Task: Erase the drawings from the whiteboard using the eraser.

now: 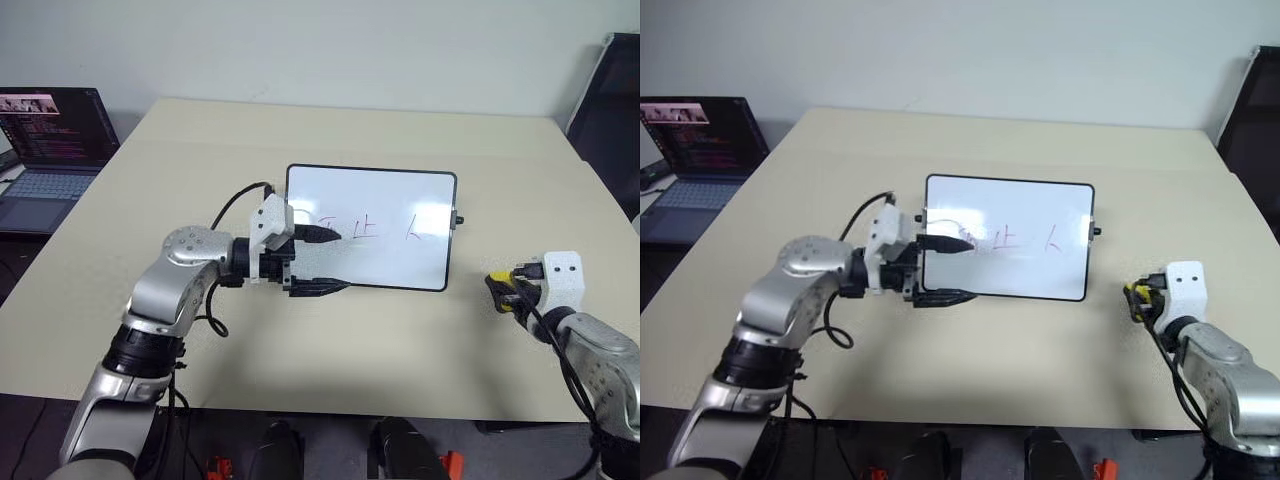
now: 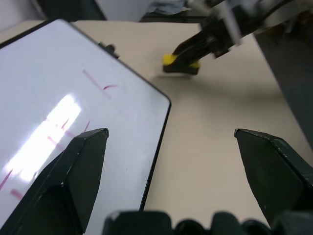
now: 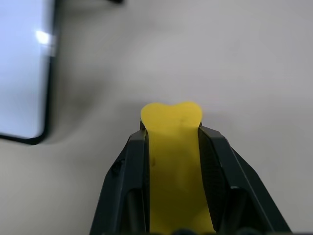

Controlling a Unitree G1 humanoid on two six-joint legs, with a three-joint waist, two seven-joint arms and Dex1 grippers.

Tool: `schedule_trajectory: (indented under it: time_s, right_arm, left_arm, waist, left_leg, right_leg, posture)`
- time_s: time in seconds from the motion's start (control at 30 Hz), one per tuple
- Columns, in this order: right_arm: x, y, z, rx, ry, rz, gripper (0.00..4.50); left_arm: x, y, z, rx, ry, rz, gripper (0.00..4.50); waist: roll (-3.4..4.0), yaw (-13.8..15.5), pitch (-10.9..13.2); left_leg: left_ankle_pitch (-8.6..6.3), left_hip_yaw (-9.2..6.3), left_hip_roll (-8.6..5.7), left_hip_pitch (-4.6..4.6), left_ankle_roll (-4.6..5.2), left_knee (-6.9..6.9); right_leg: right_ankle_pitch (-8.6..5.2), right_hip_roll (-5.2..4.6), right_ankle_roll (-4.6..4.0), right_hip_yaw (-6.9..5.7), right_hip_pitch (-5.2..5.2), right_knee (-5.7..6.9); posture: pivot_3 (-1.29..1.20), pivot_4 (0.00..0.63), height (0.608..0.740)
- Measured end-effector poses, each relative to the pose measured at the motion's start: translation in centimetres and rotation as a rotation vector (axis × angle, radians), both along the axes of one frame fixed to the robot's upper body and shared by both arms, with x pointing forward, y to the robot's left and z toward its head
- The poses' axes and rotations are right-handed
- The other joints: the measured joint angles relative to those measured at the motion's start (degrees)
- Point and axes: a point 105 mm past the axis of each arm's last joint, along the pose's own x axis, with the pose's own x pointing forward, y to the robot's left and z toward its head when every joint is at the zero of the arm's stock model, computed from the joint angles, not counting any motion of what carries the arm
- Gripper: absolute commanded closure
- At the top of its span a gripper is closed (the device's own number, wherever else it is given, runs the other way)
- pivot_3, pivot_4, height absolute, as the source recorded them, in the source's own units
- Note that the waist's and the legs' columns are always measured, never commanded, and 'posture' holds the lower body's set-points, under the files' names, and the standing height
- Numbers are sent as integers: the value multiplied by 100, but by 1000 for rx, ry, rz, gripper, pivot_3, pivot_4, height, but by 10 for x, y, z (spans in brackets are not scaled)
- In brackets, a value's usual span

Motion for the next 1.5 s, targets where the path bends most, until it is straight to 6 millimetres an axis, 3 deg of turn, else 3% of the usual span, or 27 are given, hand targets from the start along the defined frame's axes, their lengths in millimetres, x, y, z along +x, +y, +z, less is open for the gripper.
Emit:
schedule_trajectory:
  time_s: [0.23,0.3,0.43,0.57,0.83,0.97,1.27,1.37,1.5]
  right_arm:
    - [-8,54,27,19,-136,205,3472]
    - [0,68,33,26,-162,241,3485]
    - [35,96,49,-65,-240,303,3486]
    - [62,98,40,-142,-220,288,3487]
    - [87,99,44,-216,-271,270,3488]
    - [89,103,42,-251,-271,300,3488]
    - [74,114,20,-368,-192,454,3504]
    - [76,114,21,-398,-208,450,3504]
    - [89,109,35,-437,-280,369,3504]
  left_arm:
    - [-2,3,-6,13,-21,74,0]
    - [0,5,-8,18,-29,96,0]
    - [3,6,-8,30,-57,126,0]
    - [5,14,-15,55,-44,162,0]
    - [2,8,-10,31,-30,144,0]
    - [0,1,-2,-3,-32,111,0]
    - [1,-1,1,-9,-36,103,0]
    - [0,1,0,-6,-31,106,0]
    - [-5,15,-17,33,39,126,0]
  waist:
    - [-1,5,0]
    - [0,-16,1]
    - [0,-84,1]
    - [-1,-73,2]
    - [-1,-68,2]
    - [-1,-80,2]
    - [-2,-115,2]
    - [-2,-116,2]
    - [-2,-145,2]
  left_leg:
    - [3,-1,-1,0,2,41]
    - [3,1,-1,-1,2,57]
    - [11,2,-1,0,15,71]
    - [11,1,-2,-11,15,66]
    - [11,-1,-3,-11,15,48]
    - [11,-1,-3,-9,15,56]
    - [11,-1,-3,-6,15,70]
    - [13,0,-4,-6,17,74]
    - [17,2,-4,-5,21,75]
  right_leg:
    - [-15,0,-29,2,6,15]
    - [-9,0,-35,5,6,18]
    - [4,0,-38,5,7,19]
    - [2,0,-34,4,3,17]
    - [17,0,-4,1,-1,18]
    - [13,0,0,2,3,19]
    - [11,0,-11,4,7,23]
    - [12,0,-17,6,7,22]
    - [19,0,-23,8,5,22]
  posture:
    - [0,150,740]
    - [0,150,740]
    - [0,150,740]
    - [0,150,740]
    - [0,150,740]
    - [0,150,740]
    - [0,150,740]
    - [0,150,740]
    - [0,150,740]
